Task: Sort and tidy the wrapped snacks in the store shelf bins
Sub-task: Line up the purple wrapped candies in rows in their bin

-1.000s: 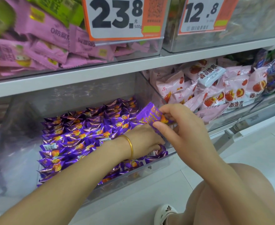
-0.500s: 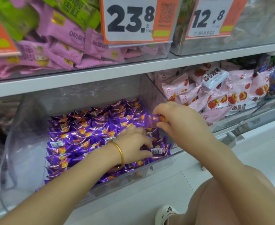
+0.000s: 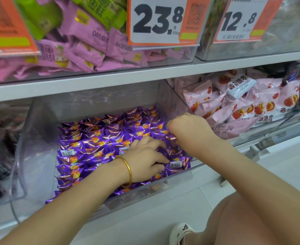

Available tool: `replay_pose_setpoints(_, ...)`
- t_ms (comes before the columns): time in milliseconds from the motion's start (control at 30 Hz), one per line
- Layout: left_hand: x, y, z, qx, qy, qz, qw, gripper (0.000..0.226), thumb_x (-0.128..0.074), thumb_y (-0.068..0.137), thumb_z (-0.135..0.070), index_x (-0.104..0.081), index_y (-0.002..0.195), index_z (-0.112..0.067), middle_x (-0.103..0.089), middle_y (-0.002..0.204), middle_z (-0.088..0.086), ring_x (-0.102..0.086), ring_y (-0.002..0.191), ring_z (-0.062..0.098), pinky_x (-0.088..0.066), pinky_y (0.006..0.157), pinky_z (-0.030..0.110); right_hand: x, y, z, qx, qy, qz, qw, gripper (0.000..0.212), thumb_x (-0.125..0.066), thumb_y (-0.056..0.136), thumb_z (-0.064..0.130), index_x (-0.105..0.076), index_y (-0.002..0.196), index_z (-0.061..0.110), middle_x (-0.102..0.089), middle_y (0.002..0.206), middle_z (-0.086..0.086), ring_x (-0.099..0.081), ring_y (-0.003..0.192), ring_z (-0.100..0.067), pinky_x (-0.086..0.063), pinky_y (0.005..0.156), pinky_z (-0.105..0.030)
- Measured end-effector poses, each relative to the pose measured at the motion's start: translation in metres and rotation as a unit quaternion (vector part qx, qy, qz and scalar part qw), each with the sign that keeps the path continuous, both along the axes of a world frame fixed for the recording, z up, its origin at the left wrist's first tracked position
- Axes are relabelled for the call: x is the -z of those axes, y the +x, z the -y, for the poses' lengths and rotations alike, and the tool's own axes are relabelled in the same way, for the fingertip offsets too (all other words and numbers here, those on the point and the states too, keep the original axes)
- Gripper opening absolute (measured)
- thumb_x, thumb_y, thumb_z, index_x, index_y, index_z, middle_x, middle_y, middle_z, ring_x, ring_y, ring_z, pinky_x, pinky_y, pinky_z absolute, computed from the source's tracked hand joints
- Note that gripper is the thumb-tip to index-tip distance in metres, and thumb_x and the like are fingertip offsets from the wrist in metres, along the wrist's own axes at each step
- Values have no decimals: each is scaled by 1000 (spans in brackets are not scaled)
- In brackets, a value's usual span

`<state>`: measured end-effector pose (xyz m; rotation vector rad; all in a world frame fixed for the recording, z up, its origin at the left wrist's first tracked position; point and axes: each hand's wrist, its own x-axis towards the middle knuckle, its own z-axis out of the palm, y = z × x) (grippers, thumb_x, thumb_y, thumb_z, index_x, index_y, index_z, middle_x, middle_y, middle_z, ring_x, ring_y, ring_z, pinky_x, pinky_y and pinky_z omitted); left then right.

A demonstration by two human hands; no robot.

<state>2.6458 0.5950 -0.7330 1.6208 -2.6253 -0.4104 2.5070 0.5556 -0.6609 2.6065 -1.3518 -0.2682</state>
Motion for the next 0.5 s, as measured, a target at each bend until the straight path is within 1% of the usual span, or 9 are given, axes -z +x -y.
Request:
replay_pose_setpoints(67,0,1,-1,-3,8,-28,1000,30,-47,94,-36,-59,122,-38,-33,141,-12,-21,129,13,-23,100,33,0,0,2,5,-2,8,1000,17,-57,87,6,-47,93,18,-56,110,-8,-50,108,-28,-39,73,-33)
replay_pose_setpoints(167,-2,2,-2,-6,23,-56,998,29,-48,94,-33,-61,119,-36,-37,137,-12,-29,127,11,-23,97,31,4,3,4,-8,12,-2,1000,18,-56,87,4,-47,93,18,-56,112,-8,-49,111,-27,-39,72,-34)
replay_pose_setpoints(233,-3,3,-3,-2,26,-55,998,29,-48,94,-32,-61,121,-36,-37,137,-12,-31,126,10,-22,96,30,11,5,6,-24,24,-27,999,18,-56,88,6,-52,102,16,-55,115,-8,-48,113,-28,-42,75,-35)
replay_pose_setpoints(300,-3,3,-4,2,26,-47,999,30,-47,95,-32,-59,122,-36,-36,138,-12,-30,126,10,-21,98,31,19,6,10,-37,31,-50,998,25,-56,88,8,-53,113,12,-54,118,-9,-47,114,-27,-45,78,-36)
replay_pose_setpoints(400,-2,3,-4,-19,9,-40,999,31,-48,94,-31,-58,124,-34,-36,134,-8,-30,125,12,-21,100,30,28,8,14,-66,12,-69,995,28,-55,87,5,-53,115,11,-53,118,-8,-46,114,-27,-38,72,-33)
replay_pose_setpoints(433,-3,4,-3,-35,1,-33,999,32,-49,94,-32,-58,124,-32,-37,132,-7,-31,125,12,-21,99,29,29,7,14,-70,10,-67,995,30,-54,87,2,-52,115,10,-54,117,-8,-48,113,-28,-35,69,-33)
replay_pose_setpoints(500,-4,5,-2,-56,-10,-4,998,34,-50,93,-34,-57,125,-27,-39,126,-4,-33,121,14,-23,97,30,31,4,14,-65,20,-56,996,33,-52,86,-3,-46,117,8,-53,115,-10,-54,107,-31,-35,66,-34)
